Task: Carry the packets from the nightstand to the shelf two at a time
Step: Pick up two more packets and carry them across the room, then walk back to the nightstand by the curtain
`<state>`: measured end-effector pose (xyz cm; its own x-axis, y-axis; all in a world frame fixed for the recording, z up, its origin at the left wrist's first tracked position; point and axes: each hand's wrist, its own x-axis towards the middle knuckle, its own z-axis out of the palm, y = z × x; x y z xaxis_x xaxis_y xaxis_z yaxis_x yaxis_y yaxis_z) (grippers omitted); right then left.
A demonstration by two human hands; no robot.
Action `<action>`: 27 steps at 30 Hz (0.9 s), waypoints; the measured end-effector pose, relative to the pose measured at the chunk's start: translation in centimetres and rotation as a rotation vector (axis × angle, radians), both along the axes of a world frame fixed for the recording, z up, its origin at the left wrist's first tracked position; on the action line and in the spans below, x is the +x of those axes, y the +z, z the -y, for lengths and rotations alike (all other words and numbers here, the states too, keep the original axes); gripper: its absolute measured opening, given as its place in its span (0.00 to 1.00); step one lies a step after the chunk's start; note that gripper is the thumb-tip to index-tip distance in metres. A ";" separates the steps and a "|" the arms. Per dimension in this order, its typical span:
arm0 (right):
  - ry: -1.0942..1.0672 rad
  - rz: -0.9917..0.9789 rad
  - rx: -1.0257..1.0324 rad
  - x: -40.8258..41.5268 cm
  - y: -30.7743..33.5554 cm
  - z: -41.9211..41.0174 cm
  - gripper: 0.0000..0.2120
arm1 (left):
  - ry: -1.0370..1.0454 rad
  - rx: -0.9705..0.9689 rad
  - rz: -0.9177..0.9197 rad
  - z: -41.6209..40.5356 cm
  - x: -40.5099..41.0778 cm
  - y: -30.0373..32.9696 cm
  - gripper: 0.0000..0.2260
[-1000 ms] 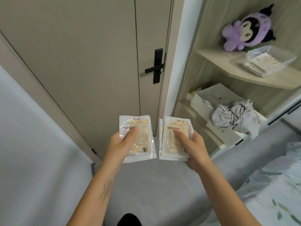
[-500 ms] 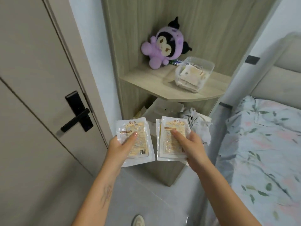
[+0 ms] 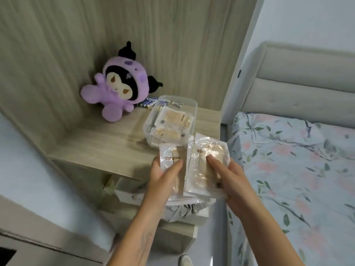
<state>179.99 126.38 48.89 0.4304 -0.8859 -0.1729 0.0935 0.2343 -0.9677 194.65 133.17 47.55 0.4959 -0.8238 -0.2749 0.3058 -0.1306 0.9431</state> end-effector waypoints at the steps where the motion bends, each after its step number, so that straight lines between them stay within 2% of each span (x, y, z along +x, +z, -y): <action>1: 0.007 -0.001 -0.030 0.3 0.6 1.2 0.08 | -0.005 0.015 -0.047 1.4 -0.4 0.4 0.19; 4: 0.019 -0.002 -0.089 1.2 1.9 4.2 0.05 | -0.053 0.011 -0.131 5.2 -1.3 1.8 0.37; 6: 0.043 -0.035 -0.141 1.6 2.3 6.0 0.06 | -0.108 -0.019 -0.155 7.4 -1.8 2.5 0.40; 9: 0.104 -0.099 -0.183 2.1 2.7 8.4 0.13 | -0.063 -0.036 -0.171 9.9 -1.9 3.1 0.20; 10: 0.131 -0.129 -0.199 2.3 2.9 9.0 0.13 | -0.080 -0.055 -0.188 10.5 -1.9 3.4 0.17; 13: 0.208 -0.165 -0.240 2.8 3.4 10.0 0.16 | -0.140 -0.155 -0.199 11.4 -1.6 4.3 0.16; 15: 0.265 -0.087 -0.206 2.9 4.0 10.3 0.18 | -0.041 -0.132 -0.159 11.4 -1.1 4.7 0.09; 17: 0.269 0.073 -0.038 2.9 4.3 11.1 0.24 | 0.055 -0.117 -0.047 11.3 -0.2 5.0 0.07; 19: 0.278 0.126 0.050 3.1 4.6 12.2 0.27 | 0.041 -0.127 0.039 11.1 0.6 5.7 0.10; 21: 0.334 0.051 0.025 3.5 5.4 13.5 0.19 | -0.055 -0.100 0.195 11.6 1.8 6.4 0.14; 22: 0.337 0.005 -0.005 3.9 5.9 14.3 0.16 | -0.103 -0.066 0.334 12.2 2.8 6.0 0.15; 25: 0.172 -0.163 -0.253 5.7 8.3 17.7 0.09 | -0.171 0.013 0.984 15.1 6.4 5.0 0.15; 26: 0.101 -0.255 -0.407 6.6 9.2 18.8 0.08 | -0.200 0.025 1.128 16.4 7.7 4.4 0.16; 27: 0.067 -0.361 -0.582 7.7 10.0 20.0 0.08 | -0.277 0.120 1.177 17.7 8.7 4.1 0.17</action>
<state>187.70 106.36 58.89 0.4922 -0.8517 0.1801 -0.2547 -0.3387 -0.9058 203.31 115.49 51.70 0.3050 -0.9416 0.1428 -0.7816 -0.1617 0.6025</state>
